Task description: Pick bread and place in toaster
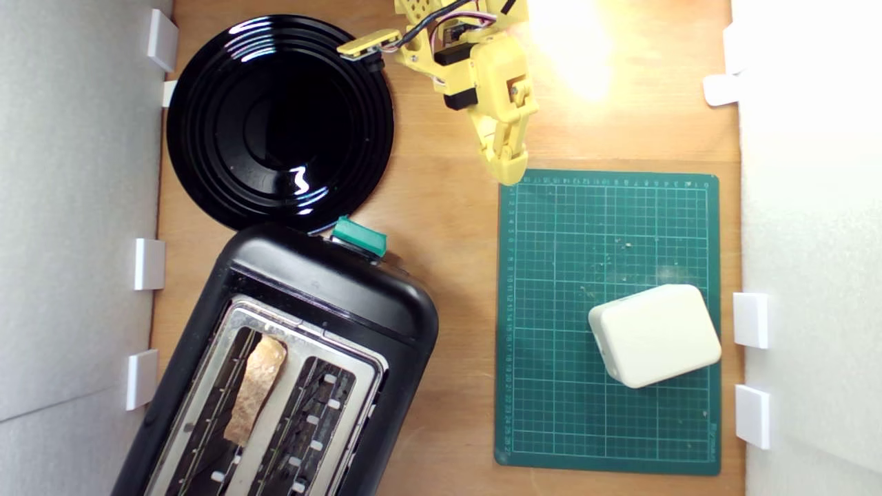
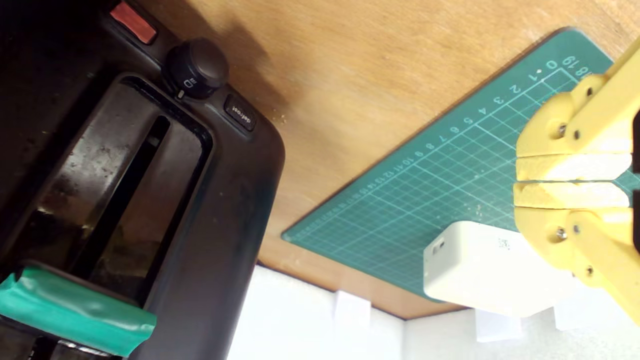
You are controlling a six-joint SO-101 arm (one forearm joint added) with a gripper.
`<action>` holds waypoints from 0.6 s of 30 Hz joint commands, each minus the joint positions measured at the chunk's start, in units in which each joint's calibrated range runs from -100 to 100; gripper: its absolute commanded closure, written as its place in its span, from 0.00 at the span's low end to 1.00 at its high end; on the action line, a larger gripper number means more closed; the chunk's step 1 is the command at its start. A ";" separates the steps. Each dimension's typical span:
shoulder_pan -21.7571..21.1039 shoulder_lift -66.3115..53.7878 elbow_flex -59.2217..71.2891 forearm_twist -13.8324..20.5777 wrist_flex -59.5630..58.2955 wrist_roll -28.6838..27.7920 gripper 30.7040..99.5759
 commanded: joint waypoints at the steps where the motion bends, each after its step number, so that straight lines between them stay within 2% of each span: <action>1: -0.38 -0.43 0.06 -0.50 -0.29 -0.16 0.89; 5: -0.30 -0.43 0.51 -2.41 -0.21 -0.16 0.89; 18: 0.26 -0.09 1.88 -1.86 0.13 -0.22 0.89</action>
